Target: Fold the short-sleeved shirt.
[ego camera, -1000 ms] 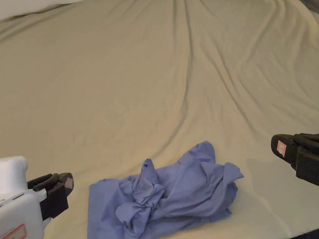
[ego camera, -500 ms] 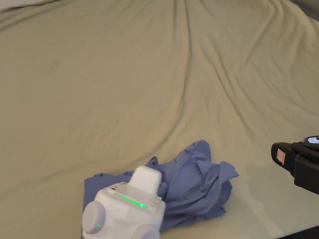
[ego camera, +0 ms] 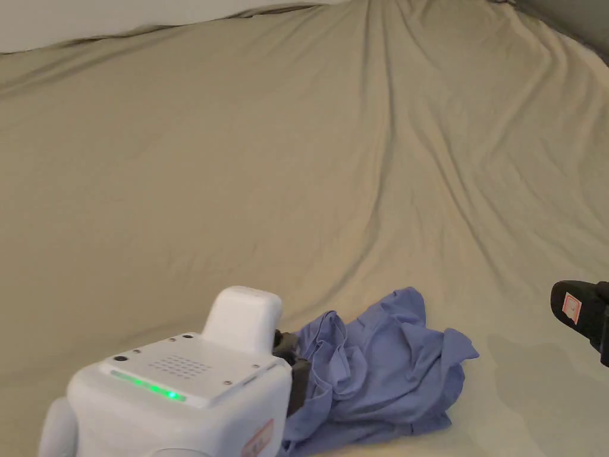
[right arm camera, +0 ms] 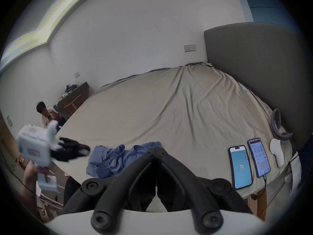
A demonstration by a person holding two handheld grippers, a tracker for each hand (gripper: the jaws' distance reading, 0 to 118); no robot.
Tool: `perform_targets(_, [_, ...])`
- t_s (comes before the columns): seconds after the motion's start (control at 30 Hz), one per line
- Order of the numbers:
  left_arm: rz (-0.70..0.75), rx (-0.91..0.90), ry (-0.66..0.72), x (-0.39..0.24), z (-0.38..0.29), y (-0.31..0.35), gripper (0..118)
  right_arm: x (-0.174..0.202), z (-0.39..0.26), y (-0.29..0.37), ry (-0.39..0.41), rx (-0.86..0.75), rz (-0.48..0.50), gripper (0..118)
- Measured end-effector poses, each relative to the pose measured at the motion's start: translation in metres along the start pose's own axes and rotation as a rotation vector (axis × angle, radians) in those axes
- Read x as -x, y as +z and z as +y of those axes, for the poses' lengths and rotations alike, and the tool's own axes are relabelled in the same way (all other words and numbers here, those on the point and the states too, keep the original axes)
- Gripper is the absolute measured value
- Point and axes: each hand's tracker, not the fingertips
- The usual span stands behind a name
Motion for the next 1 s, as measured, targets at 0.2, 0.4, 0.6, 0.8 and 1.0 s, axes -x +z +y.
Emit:
perform_targets(0.2, [-0.464,-0.052,0.615,0.173,-0.064,0.021,108,0.020,-0.004,-0.001,0.001,0.012,0.069,3])
perform_targets(0.4, [-0.427,0.076,0.721,0.210,-0.092,-0.048,108,0.032,-0.007,-0.014,0.026,0.058,0.074,3])
perform_targets(0.6, [-0.410,0.203,0.680,0.193,-0.094,-0.117,110,0.035,-0.003,-0.028,0.027,0.089,0.063,3])
perform_targets(0.8, [-0.418,0.124,0.604,0.181,-0.096,-0.124,15,0.040,-0.004,-0.044,0.053,0.118,0.073,3])
perform_targets(1.0, [-0.394,0.053,0.666,0.208,-0.106,-0.088,15,0.042,-0.006,-0.044,0.068,0.132,0.086,3])
